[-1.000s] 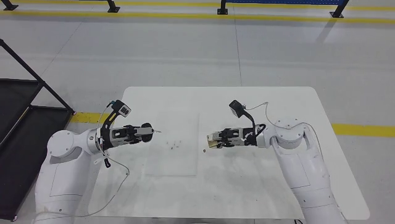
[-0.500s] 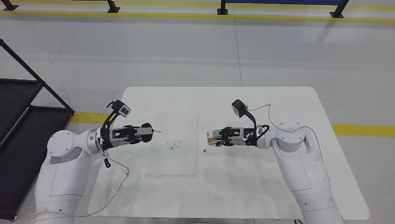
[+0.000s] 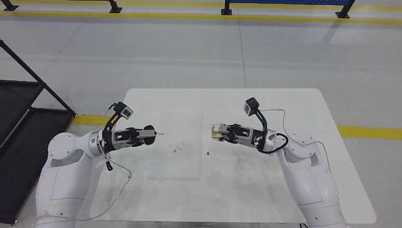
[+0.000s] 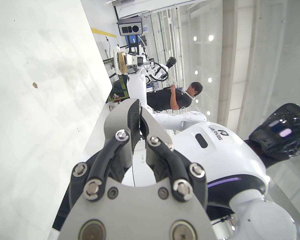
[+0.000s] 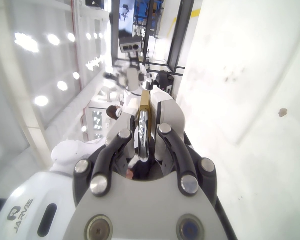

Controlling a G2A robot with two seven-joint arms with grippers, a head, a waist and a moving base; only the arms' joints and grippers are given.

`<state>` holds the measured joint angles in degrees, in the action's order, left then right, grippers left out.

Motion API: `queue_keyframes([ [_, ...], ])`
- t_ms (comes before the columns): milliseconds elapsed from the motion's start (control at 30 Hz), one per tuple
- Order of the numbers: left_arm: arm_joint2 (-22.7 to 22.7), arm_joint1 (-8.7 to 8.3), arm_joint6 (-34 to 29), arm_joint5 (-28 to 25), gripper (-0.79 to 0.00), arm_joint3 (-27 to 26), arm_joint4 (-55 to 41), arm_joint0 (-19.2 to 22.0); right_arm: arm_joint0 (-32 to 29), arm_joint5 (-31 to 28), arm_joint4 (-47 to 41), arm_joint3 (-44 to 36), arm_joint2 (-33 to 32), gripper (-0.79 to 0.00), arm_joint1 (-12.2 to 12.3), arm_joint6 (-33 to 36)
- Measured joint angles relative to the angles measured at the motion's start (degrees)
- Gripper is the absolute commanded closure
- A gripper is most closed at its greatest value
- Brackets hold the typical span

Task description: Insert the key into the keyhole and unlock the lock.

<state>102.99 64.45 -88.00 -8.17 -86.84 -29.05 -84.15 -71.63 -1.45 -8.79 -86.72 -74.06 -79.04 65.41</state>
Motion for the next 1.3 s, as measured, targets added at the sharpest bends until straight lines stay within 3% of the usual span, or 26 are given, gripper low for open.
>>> queue_keyframes([
  [667, -0.24, 0.06, 0.73, 0.28, 0.0, -0.05, -0.35, -0.18, 0.01, 0.01, 0.01, 0.01, 0.0, 0.0, 0.0, 0.02],
  [800, -2.78, 0.21, 5.09, 0.19, 0.0, -0.24, -0.65, 0.0, 0.01, 0.01, 0.01, 0.01, 0.0, 0.0, 0.0, 0.02],
  [967, -6.8, 0.33, 5.4, -1.57, 0.0, 0.83, -0.12, 1.43, 0.01, 0.01, 0.01, 0.01, 0.0, 0.0, 0.0, 0.02],
  [1300, -15.5, 1.4, 10.31, -10.07, 0.0, 5.25, -1.83, 3.5, 0.01, 0.01, 0.01, 0.01, 0.0, 0.0, 0.0, 0.02],
])
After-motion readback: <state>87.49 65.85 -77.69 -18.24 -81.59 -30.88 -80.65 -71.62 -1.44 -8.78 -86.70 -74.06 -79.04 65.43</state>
